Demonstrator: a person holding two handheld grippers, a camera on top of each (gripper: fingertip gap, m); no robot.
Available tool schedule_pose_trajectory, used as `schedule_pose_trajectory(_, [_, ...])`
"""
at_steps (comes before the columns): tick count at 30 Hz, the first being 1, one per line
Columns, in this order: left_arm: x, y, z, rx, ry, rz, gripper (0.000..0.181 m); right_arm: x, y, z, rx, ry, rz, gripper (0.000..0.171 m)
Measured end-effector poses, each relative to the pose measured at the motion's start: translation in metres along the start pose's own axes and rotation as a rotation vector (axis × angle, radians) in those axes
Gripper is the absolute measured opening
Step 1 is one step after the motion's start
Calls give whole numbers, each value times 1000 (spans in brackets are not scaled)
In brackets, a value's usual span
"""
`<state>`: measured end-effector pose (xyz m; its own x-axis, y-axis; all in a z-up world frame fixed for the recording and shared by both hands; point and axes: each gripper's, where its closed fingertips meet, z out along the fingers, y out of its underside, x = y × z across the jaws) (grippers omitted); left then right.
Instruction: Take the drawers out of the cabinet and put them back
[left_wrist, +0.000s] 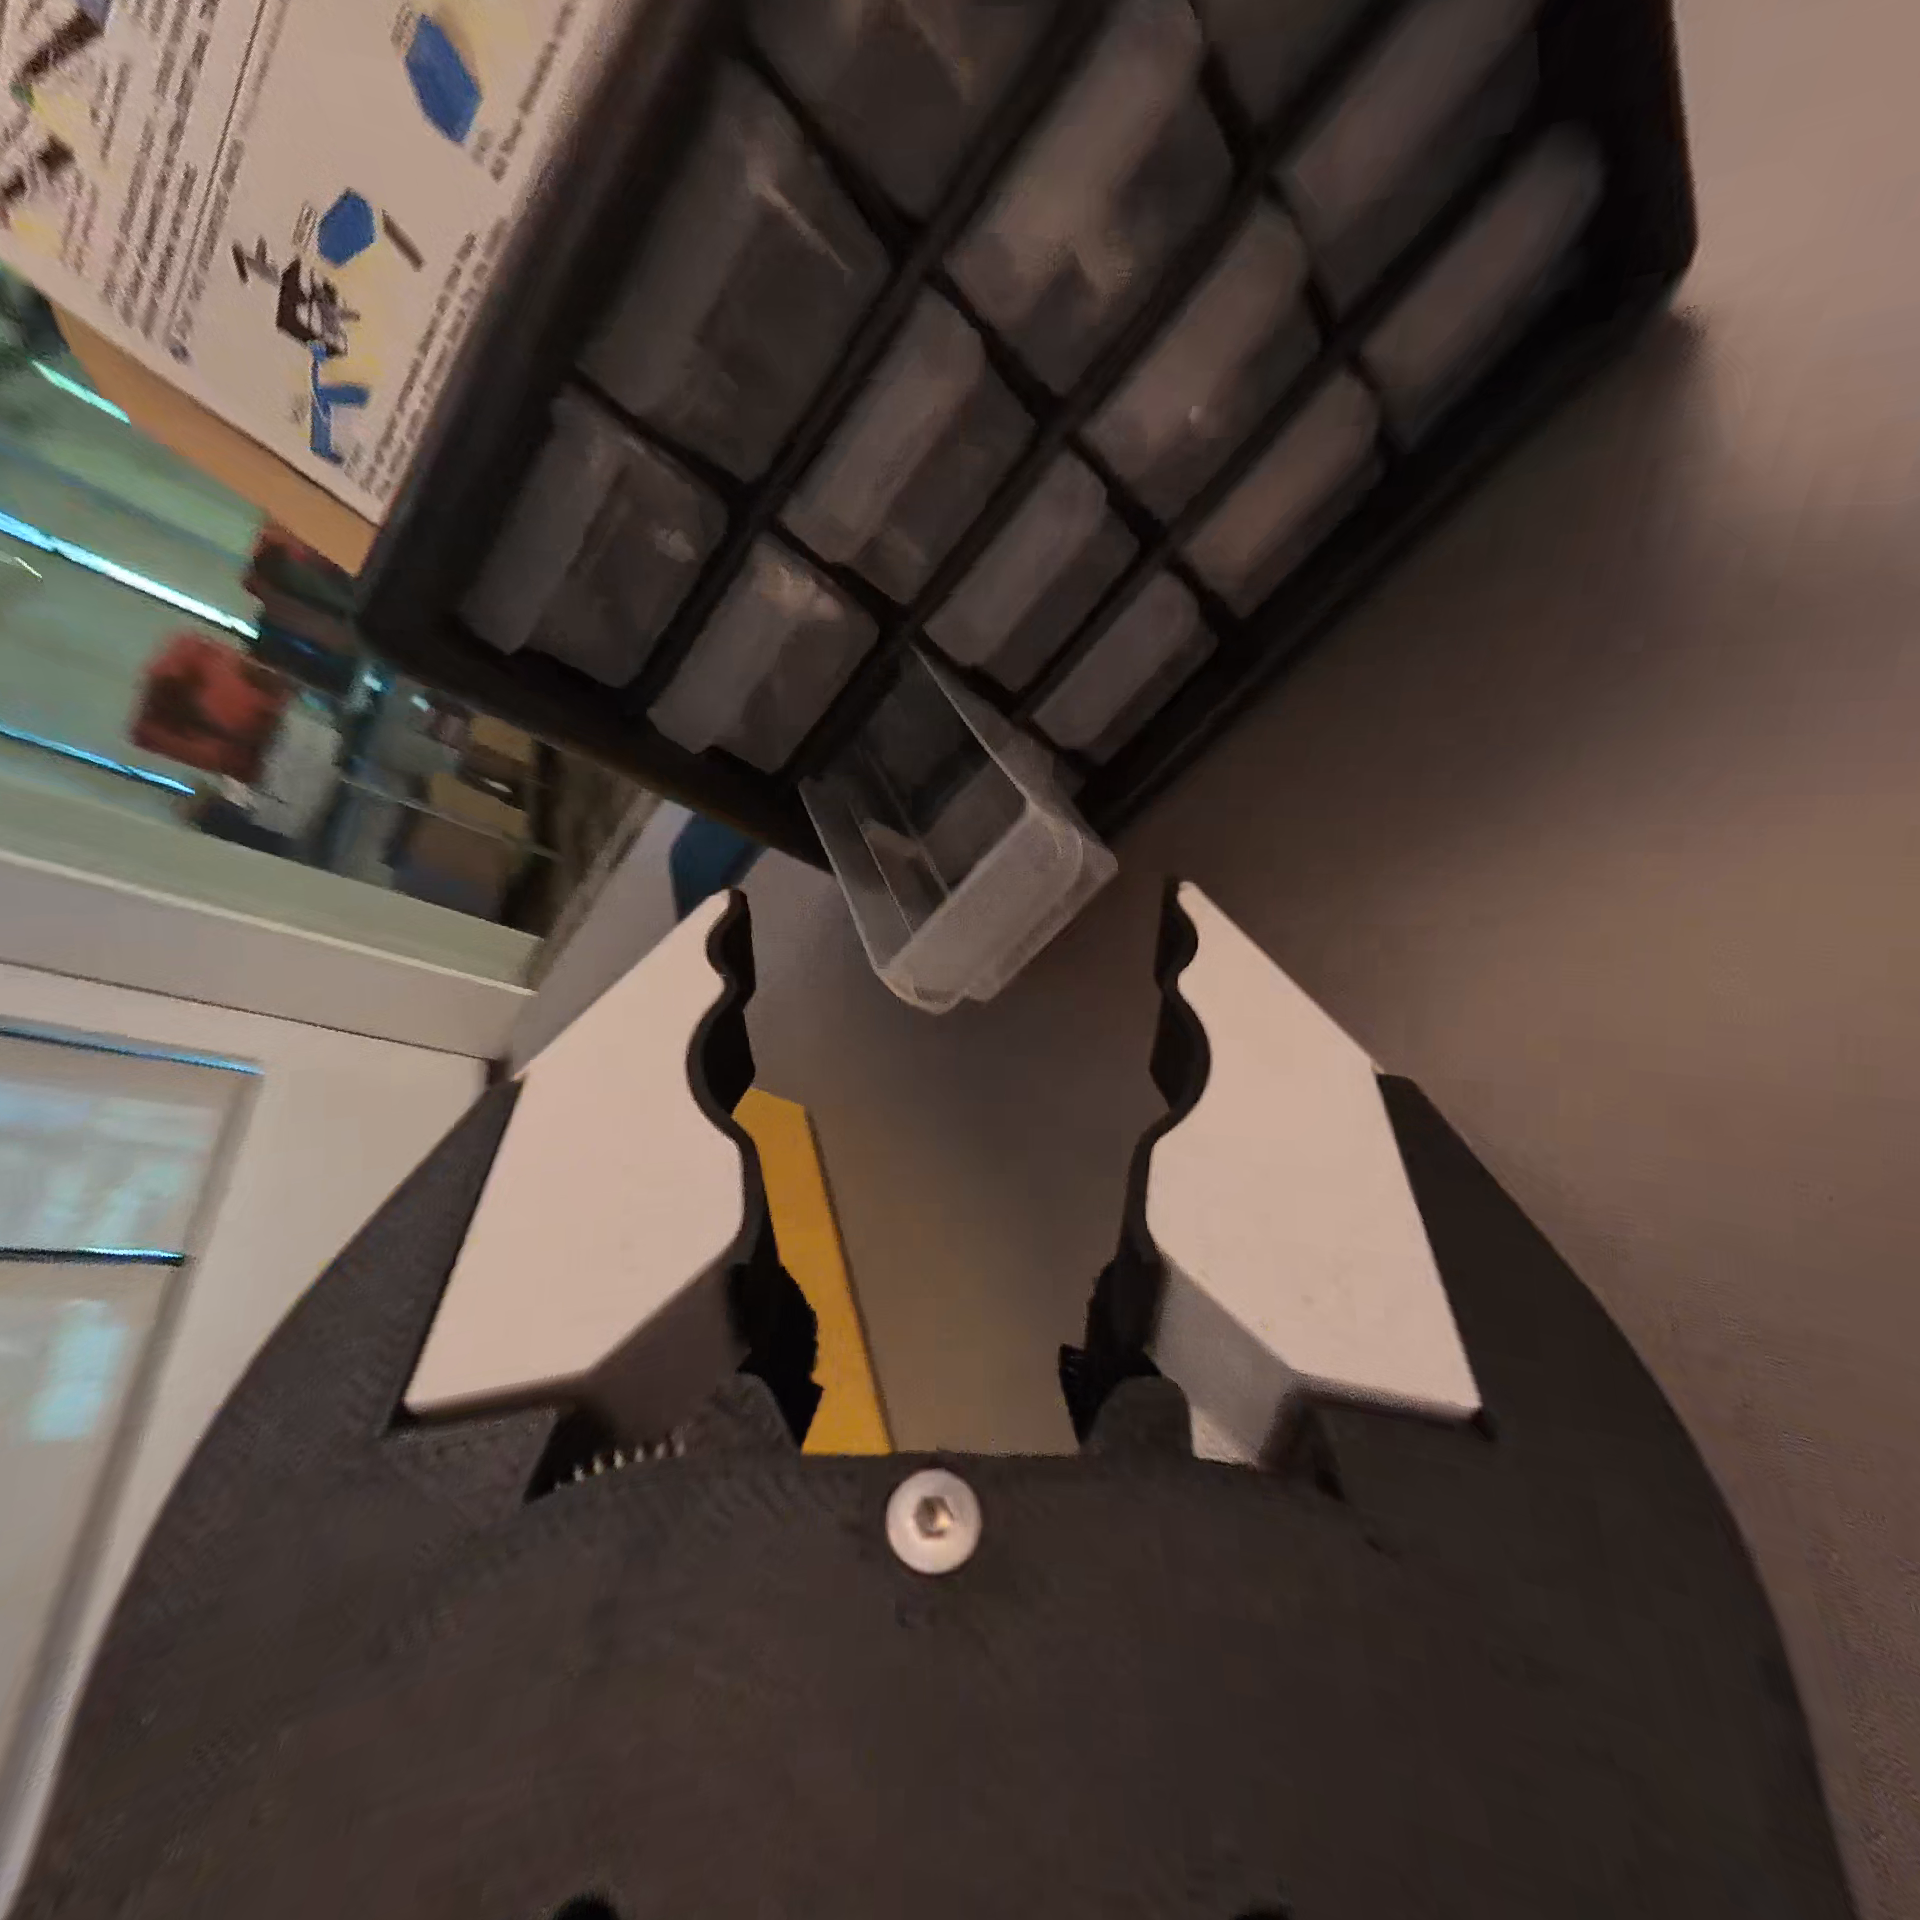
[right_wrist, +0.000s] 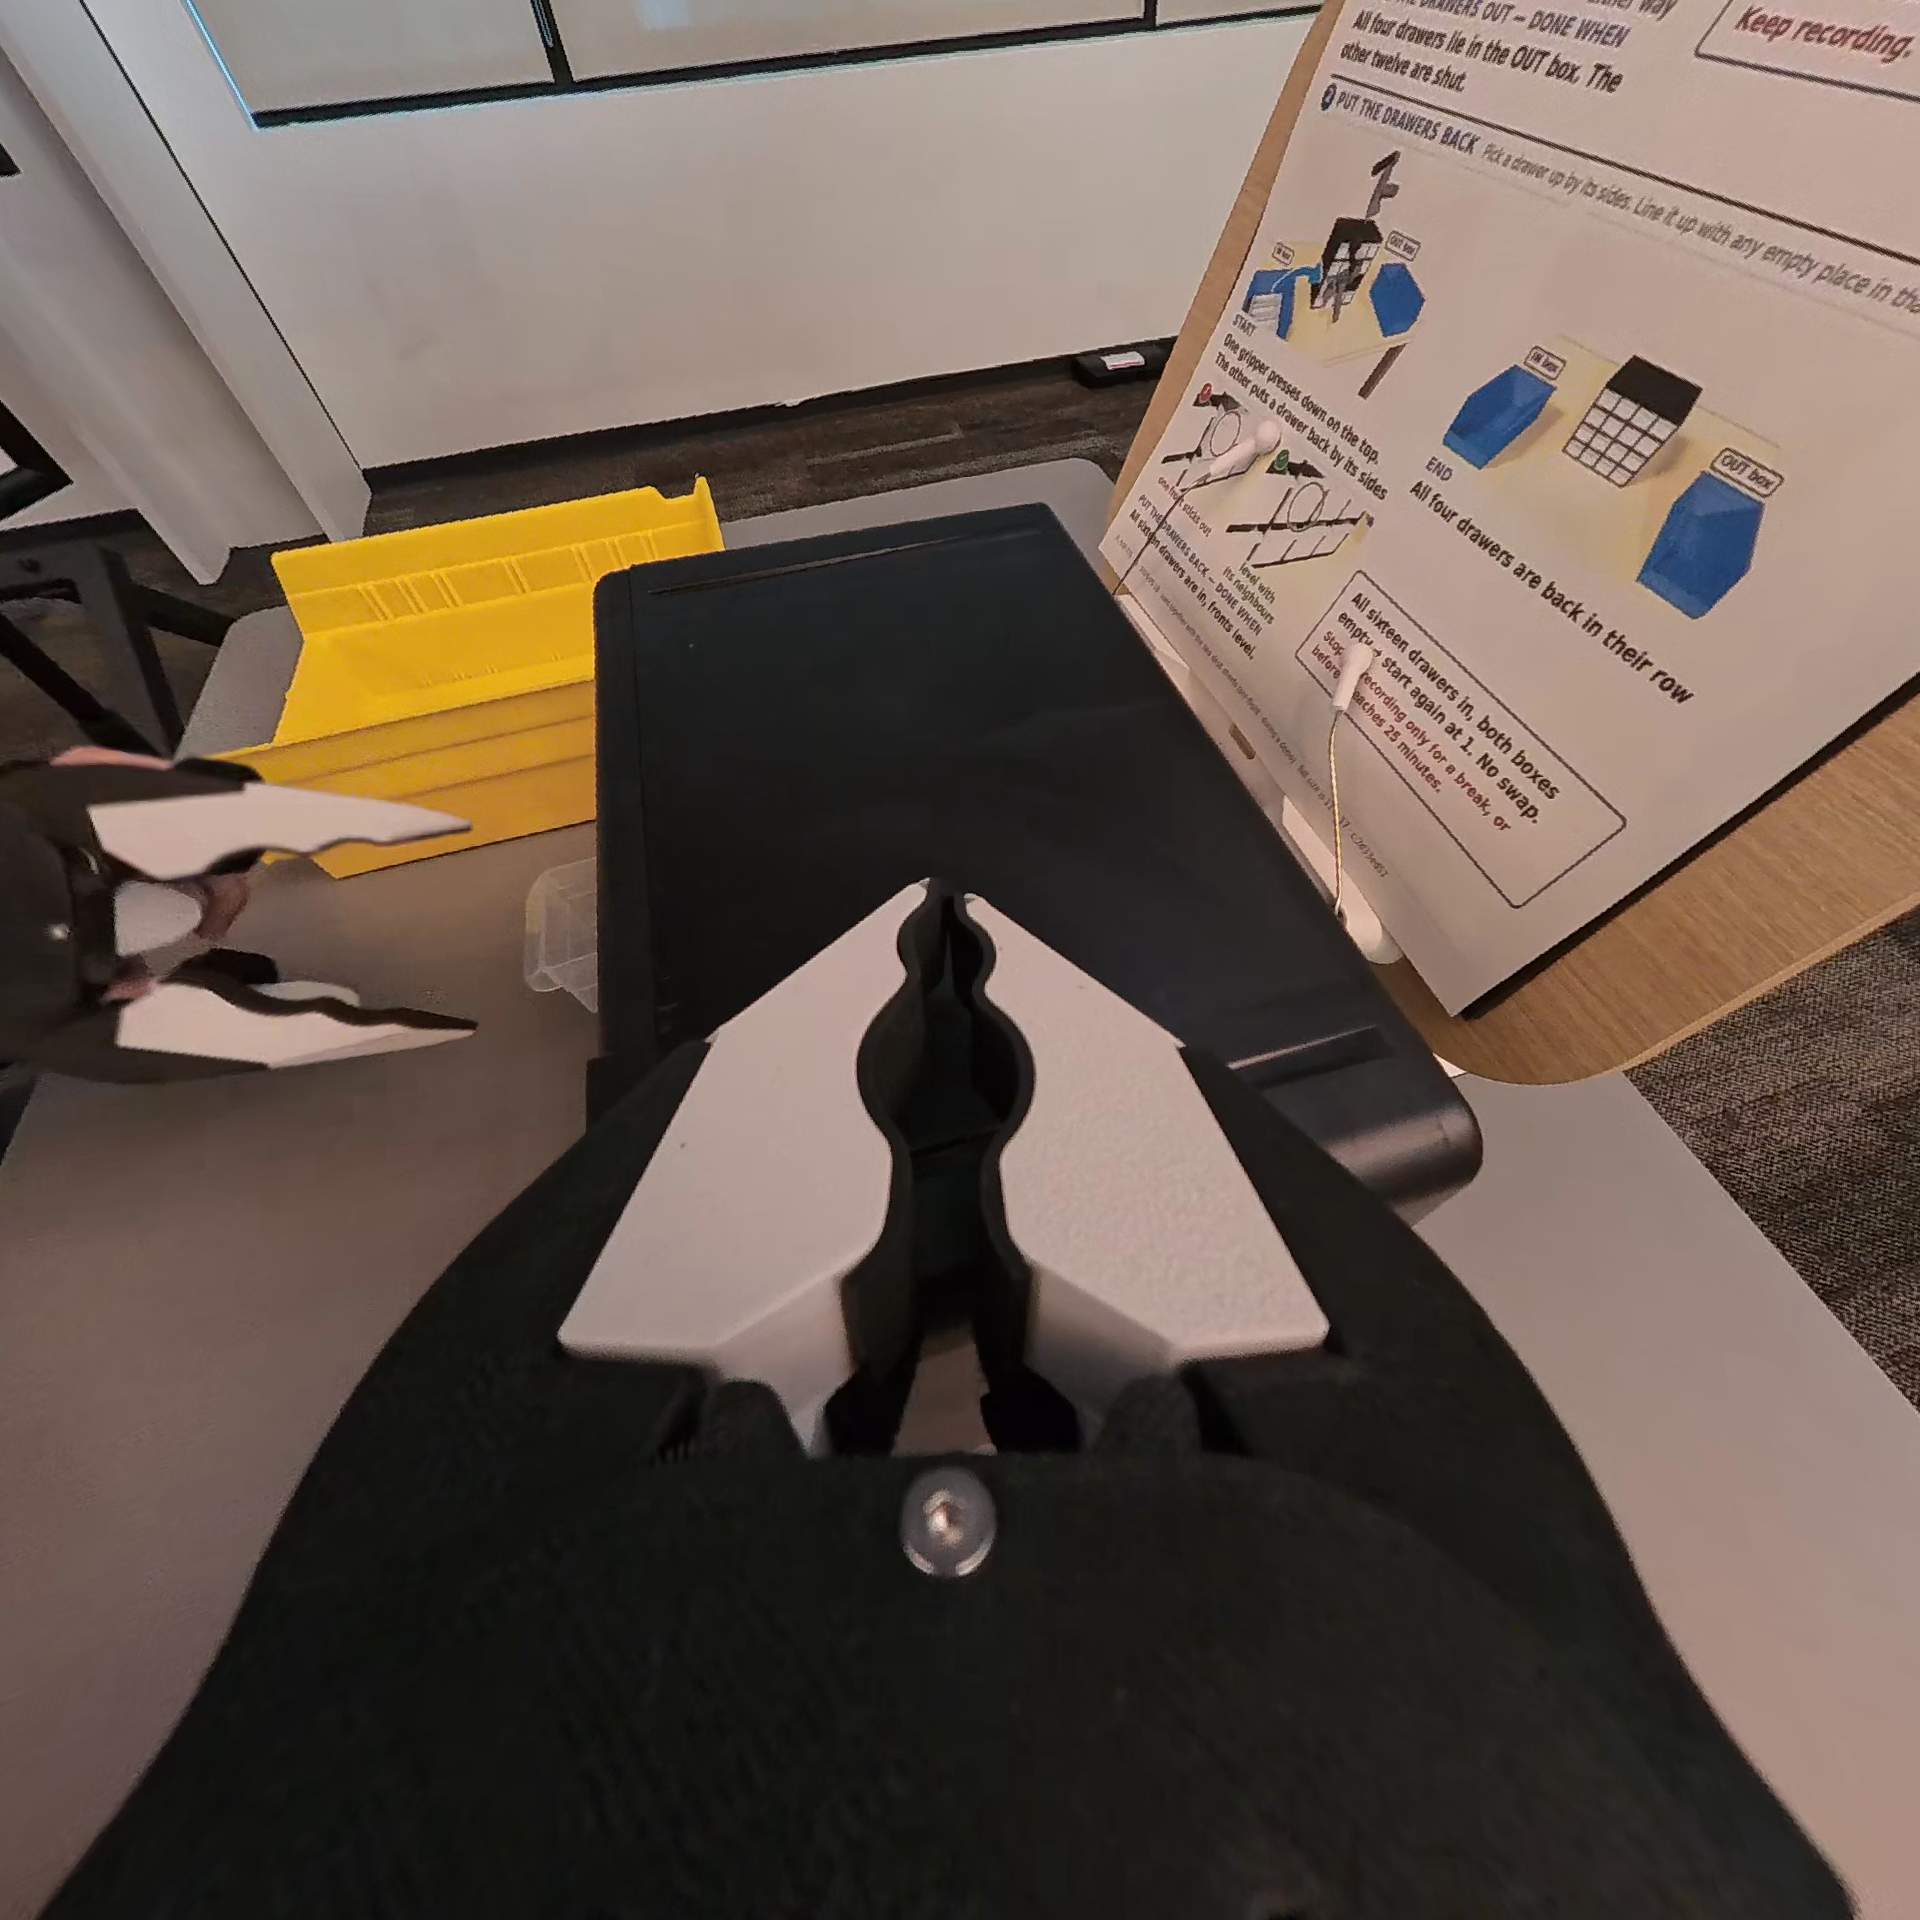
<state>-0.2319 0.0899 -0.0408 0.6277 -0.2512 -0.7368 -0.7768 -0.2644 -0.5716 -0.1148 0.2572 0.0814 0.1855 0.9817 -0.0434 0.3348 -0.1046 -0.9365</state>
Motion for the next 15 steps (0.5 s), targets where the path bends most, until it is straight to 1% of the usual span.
schedule_pose_trajectory(2, [1,8,4,3,-80,130,68,0,0,0,1,1,1,0])
schedule_pose_trajectory(3, [-1,11,5,5,-130,189,58,0,0,0,2,1,1,0])
schedule_pose_trajectory(5, [-1,13,9,14,-196,286,49,0,0,0,4,1,2,0])
schedule_pose_trajectory(7, [7,18,15,5,-200,365,41,0,0,0,3,-1,1,0])
schedule_pose_trajectory(9, [13,21,18,6,-223,437,25,0,0,0,4,-3,0,0])
schedule_pose_trajectory(12, [7,19,18,29,-302,487,8,0,0,0,4,-5,-1,0])
schedule_pose_trajectory(15, [5,18,22,26,-302,483,6,0,0,0,3,-4,0,0])
